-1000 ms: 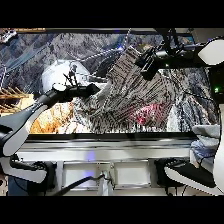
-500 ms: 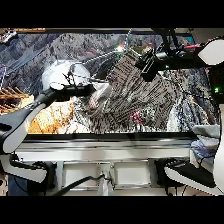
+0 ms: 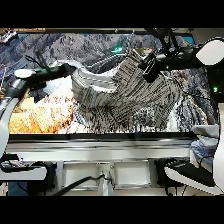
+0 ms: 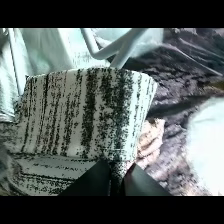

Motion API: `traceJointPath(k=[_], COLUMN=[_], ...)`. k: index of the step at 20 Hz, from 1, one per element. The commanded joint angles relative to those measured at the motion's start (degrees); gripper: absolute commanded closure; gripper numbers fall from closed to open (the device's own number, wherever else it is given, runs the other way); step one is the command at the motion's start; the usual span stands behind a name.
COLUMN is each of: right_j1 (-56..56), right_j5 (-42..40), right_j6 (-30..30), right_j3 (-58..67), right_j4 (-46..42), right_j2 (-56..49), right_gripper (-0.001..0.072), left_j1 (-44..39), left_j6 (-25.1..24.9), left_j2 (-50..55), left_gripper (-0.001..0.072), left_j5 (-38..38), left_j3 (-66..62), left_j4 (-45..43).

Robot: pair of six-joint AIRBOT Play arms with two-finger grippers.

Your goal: Fold the clothes and pants, and hang the long-sleeved shirts on hangers.

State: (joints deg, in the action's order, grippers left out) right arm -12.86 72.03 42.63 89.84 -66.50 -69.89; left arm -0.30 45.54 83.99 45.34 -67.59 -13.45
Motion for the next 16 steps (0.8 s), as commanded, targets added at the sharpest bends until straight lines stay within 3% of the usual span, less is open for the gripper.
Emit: traceJointPath(k=[1,6,13,16], right_j1=[-0.04,-0.04,-0.04,-0.04], right_j5=[-0.07,-0.22,-1.05,-1.53], right_j6=[0.04,0.44,2.45,3.82], right_j3=[0.02,0.00,0.00,-0.02], right_j4=[-4.13,-7.04,-9.27,-11.30], right_j2=[-0.92,-1.97,-3.45,-4.59], right_gripper=[0.0688,0.0688,0.0688,0.0688], left_j1=[1.11,1.11,0.66,0.66], left_j6=[-3.19,-3.26,-4.57,-10.14], left_j2=[-4.55,-9.40,-15.65,-20.83], left_gripper=[0.0690,0.0690,0.0689,0.0690], left_j5=[2.49,2.78,9.38,9.33], left_j3=[-1.75,-1.75,-1.79,-1.79], left_j4=[1.53,1.51,3.72,10.60])
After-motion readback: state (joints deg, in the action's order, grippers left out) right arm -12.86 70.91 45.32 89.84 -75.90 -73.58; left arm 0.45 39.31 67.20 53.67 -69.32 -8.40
